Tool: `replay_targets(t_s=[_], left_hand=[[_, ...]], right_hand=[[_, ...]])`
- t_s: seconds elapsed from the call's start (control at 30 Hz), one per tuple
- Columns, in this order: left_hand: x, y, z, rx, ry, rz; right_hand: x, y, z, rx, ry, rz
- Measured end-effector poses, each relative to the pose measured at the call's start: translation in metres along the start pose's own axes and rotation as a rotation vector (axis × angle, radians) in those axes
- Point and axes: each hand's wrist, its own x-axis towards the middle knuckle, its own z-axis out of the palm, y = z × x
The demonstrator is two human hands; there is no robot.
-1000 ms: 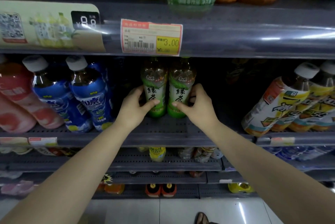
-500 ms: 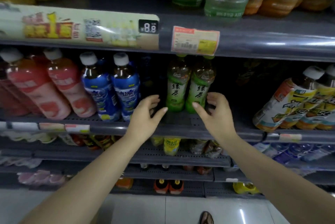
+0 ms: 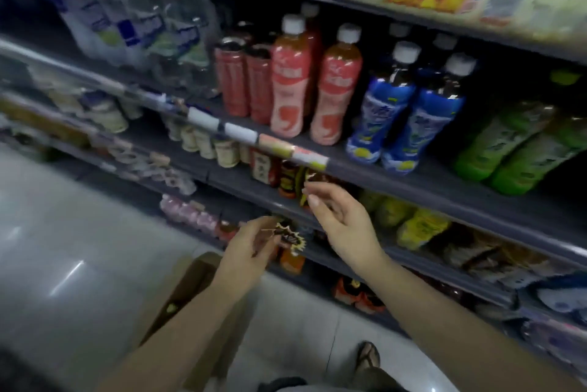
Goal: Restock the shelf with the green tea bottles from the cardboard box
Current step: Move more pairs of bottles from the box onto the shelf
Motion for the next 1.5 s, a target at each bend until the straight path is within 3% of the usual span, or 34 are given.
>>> replay_targets(t_s=[0.37, 0.6, 0.77, 0.97, 1.3, 1.5], left_hand=[[-0.124, -0.129, -0.099, -0.014, 0.542, -0.456], [-0.151, -0.185, -0.108, -0.017, 0.726, -0.683], [-0.144, -0.231, -0.098, 0.016, 0.754, -0.811], [-0.110, -0.316, -0.077, -0.049, 0.801, -0.888], [-0.054, -0.528, 0.013, -0.242, 0.824, -1.048], [-0.029, -0.627, 0.047, -0.314, 0.904, -1.103]], right_hand=[[0.019, 0.010, 0.194, 0.035, -0.465, 0.016], [0.032, 0.043, 0.280, 0.034, -0.689, 0.082], [0.053, 0.093, 0.328, -0.037, -0.788, 0.165], [0.081, 0.188, 0.371, -0.182, -0.893, 0.225], [0.111, 0.417, 0.459, -0.433, -1.063, 0.231], [0.111, 0.536, 0.499, -0.524, -1.072, 0.199]])
